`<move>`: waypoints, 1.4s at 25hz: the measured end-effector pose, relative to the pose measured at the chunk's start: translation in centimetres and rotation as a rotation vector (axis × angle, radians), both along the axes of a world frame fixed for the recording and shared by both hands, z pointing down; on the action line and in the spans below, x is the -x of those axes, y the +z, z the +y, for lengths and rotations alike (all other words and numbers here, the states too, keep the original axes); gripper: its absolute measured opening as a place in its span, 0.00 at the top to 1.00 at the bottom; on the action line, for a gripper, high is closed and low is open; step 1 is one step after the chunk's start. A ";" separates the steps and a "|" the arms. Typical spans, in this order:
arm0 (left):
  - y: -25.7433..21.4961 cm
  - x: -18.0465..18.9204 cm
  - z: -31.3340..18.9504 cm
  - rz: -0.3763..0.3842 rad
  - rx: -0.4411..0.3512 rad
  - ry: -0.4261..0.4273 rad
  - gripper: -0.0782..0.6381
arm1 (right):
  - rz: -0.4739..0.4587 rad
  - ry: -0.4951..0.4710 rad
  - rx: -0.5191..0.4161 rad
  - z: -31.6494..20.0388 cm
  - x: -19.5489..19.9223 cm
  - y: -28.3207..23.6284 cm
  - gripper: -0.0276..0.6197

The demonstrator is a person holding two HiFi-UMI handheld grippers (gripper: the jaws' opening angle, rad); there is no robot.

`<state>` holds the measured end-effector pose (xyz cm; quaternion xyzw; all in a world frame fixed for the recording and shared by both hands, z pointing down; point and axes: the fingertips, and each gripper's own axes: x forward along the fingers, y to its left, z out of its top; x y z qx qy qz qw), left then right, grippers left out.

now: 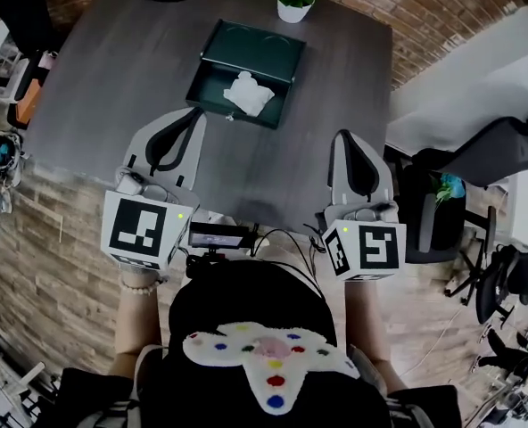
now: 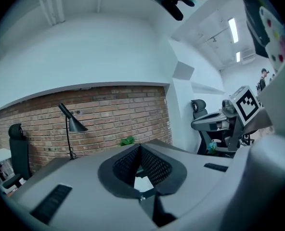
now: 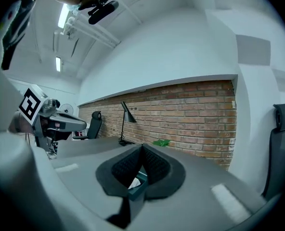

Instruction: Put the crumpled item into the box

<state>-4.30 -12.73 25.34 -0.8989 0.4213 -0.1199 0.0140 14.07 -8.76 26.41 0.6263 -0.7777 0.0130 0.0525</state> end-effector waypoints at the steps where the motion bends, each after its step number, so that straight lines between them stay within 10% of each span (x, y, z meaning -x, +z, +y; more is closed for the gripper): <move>1: -0.1 0.1 0.4 -0.003 -0.005 -0.001 0.88 | -0.007 -0.002 -0.003 0.3 0.0 -0.1 0.94; 35: 0.4 -1.0 3.2 -0.033 -0.002 -0.013 0.88 | -0.010 -0.034 -0.003 2.7 -0.3 0.0 0.95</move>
